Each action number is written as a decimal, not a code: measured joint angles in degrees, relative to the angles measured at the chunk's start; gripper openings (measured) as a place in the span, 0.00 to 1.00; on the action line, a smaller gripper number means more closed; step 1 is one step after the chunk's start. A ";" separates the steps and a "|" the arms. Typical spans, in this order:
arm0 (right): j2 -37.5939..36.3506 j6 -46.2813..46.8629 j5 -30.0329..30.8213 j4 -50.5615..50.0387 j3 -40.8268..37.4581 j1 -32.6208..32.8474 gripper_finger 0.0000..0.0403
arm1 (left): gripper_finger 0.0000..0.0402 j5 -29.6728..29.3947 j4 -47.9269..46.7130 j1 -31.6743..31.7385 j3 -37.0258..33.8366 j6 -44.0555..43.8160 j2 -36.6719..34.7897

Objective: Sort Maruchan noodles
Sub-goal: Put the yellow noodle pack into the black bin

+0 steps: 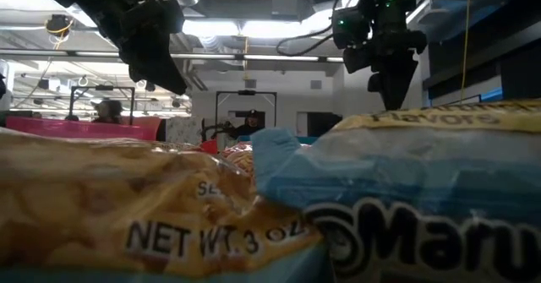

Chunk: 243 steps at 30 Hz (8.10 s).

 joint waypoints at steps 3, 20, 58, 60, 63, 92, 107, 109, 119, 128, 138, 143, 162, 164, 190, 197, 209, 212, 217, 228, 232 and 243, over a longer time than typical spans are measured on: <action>0.04 -0.06 0.26 -0.24 0.00 -0.02 0.51 | 0.17 0.00 0.00 0.00 0.00 0.00 0.00; 5.18 0.89 -0.04 -3.49 -0.02 -0.02 0.40 | 0.17 0.22 -0.02 0.00 0.00 0.00 0.00; -2.14 9.94 -2.08 -7.42 -0.02 -0.01 0.00 | 0.17 -0.22 -0.02 -0.01 0.00 1.51 0.00; -3.42 12.11 -1.27 -7.32 -0.02 0.00 0.00 | 0.17 -0.22 -0.02 0.00 0.00 1.52 0.00; -4.78 17.30 2.14 -7.31 -0.02 0.04 0.00 | 0.17 -0.22 -0.02 0.00 0.00 1.53 0.00; -5.75 32.71 14.19 2.83 -6.45 9.13 0.01 | 0.17 -0.24 -0.02 -0.01 0.00 3.02 0.02; -5.75 32.78 13.79 4.03 -5.74 8.98 0.23 | 0.17 0.10 -0.02 0.00 0.00 3.02 0.02; -5.75 32.06 13.77 4.06 -4.04 8.98 0.25 | 0.17 0.02 -0.01 0.00 0.00 3.02 0.02; -5.75 31.81 -11.57 3.62 11.12 9.05 0.28 | 0.17 0.43 -0.02 0.00 0.00 3.00 0.02; -5.97 36.40 -24.75 -7.79 12.76 19.27 0.28 | 0.17 4.52 -0.02 -0.02 0.00 2.90 0.02; -5.97 63.45 -7.85 3.96 12.76 35.97 0.28 | 0.19 10.78 -5.42 9.34 0.09 4.86 2.12; -5.95 67.93 2.43 12.35 12.76 42.69 0.28 | 0.26 21.50 -3.54 17.75 0.09 9.94 6.14; -5.86 72.58 25.77 17.36 12.76 48.00 0.28 | 0.36 29.25 -4.50 27.03 0.09 14.98 21.32; -5.86 72.52 25.77 17.36 12.76 48.00 0.28 | 0.36 29.22 -4.31 27.06 0.09 14.99 22.33; -5.86 70.71 25.81 17.34 12.76 47.99 0.28 | 0.03 26.18 -14.36 27.05 8.69 22.57 22.46; -5.86 70.71 25.77 17.32 12.76 47.99 0.28 | 0.19 25.55 -13.79 27.05 8.52 25.37 22.47; -5.86 70.69 25.63 17.32 12.76 48.00 0.28 | 0.39 27.58 -12.47 26.84 8.52 25.12 23.65; -5.86 70.69 25.61 17.30 12.76 48.00 0.28 | 0.39 29.97 -11.97 26.74 8.48 24.57 25.30; -5.84 70.69 25.59 17.19 12.76 47.99 0.28 | 0.39 30.18 -11.68 26.80 8.47 23.98 29.76; -5.84 70.66 25.61 17.11 12.76 47.99 0.28 | 0.27 32.37 -11.80 26.58 8.48 25.49 32.66; -5.84 69.48 25.65 17.10 12.76 47.98 0.28 | 0.10 32.41 -12.48 26.79 8.94 25.56 31.68; -5.84 69.18 25.65 16.99 12.76 47.99 0.28 | 0.00 30.52 -13.98 26.65 9.55 25.94 25.42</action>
